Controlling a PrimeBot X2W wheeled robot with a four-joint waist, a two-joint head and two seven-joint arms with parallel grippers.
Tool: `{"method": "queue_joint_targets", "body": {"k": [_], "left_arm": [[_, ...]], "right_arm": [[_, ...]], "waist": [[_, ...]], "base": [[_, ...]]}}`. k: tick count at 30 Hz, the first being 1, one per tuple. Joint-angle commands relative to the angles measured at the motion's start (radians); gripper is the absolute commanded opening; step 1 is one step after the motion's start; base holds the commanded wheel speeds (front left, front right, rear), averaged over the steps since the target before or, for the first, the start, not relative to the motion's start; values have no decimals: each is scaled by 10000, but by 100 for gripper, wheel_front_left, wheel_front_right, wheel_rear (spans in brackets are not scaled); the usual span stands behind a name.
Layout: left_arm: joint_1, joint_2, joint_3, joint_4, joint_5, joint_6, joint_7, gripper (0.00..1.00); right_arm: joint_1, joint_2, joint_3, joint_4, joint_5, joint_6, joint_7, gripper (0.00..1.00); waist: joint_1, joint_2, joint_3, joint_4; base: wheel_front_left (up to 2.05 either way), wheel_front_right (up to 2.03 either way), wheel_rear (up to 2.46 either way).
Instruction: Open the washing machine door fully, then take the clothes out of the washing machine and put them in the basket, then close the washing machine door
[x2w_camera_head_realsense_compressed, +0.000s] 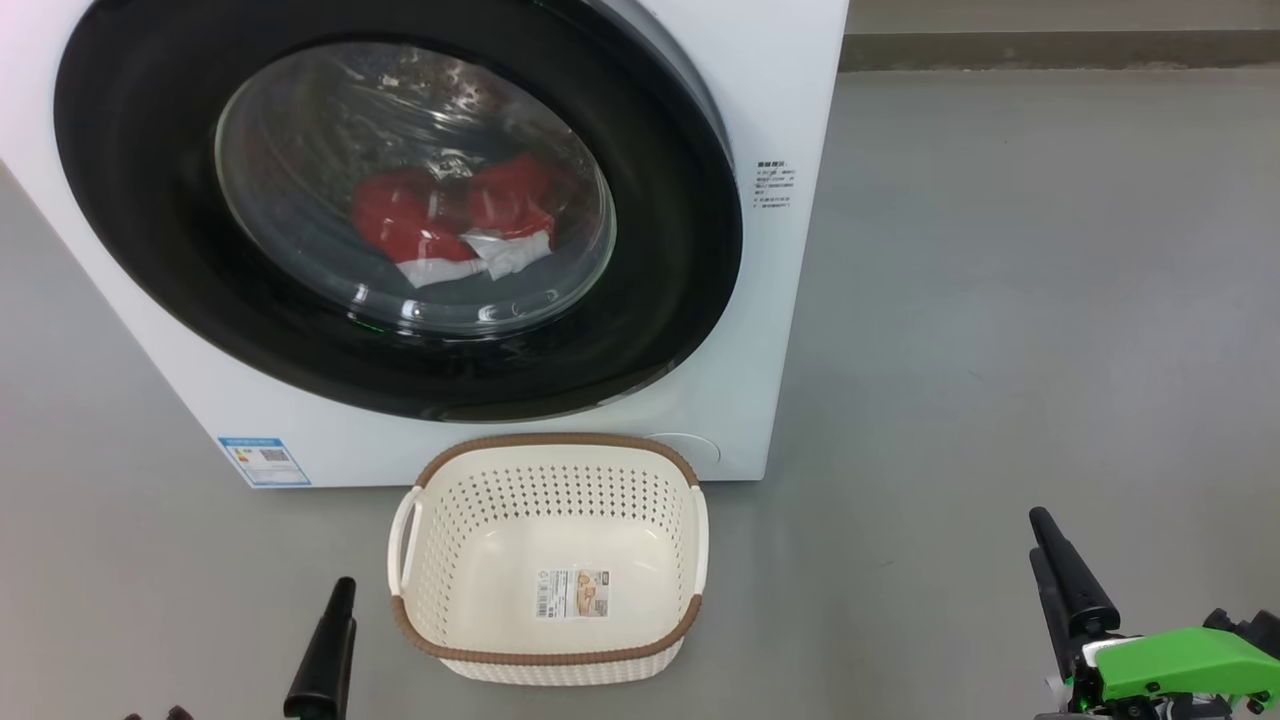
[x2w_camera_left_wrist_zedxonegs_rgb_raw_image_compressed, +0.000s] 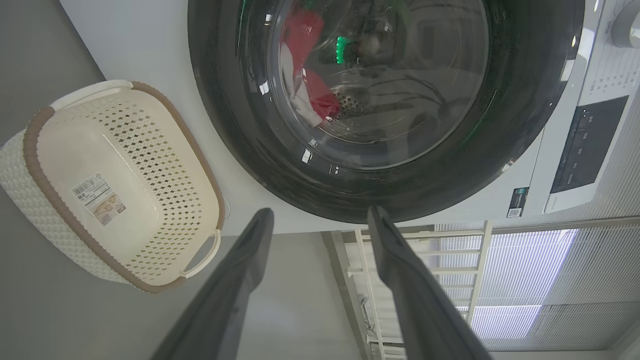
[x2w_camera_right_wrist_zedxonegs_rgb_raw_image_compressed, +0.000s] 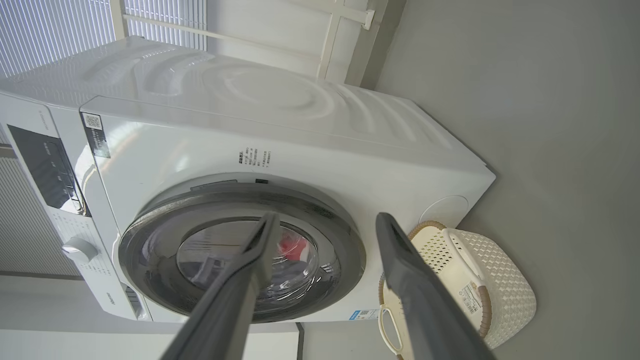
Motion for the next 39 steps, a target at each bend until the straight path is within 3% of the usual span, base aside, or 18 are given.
{"method": "queue_joint_targets", "body": {"k": [1,16,39], "left_arm": [[-168,128,26,-362,367,-22,-112,100],[-91,140,-195,-722,3117,73,-582,100],[-24,197,-573,-1122,6109,377,-1257,100]], "right_arm": [[-197,-207,71,-317,-287,3,-110,100],[-120,-517,420,-361,-2430,3,-581,100],[36,-709,718,-449,-5361,4,-1256,100]], "waist": [[-1,0,5,5],[-1,0,55,74],[-1,0,172,100]], "base": [[0,0,0],[0,0,0],[0,0,0]]}}
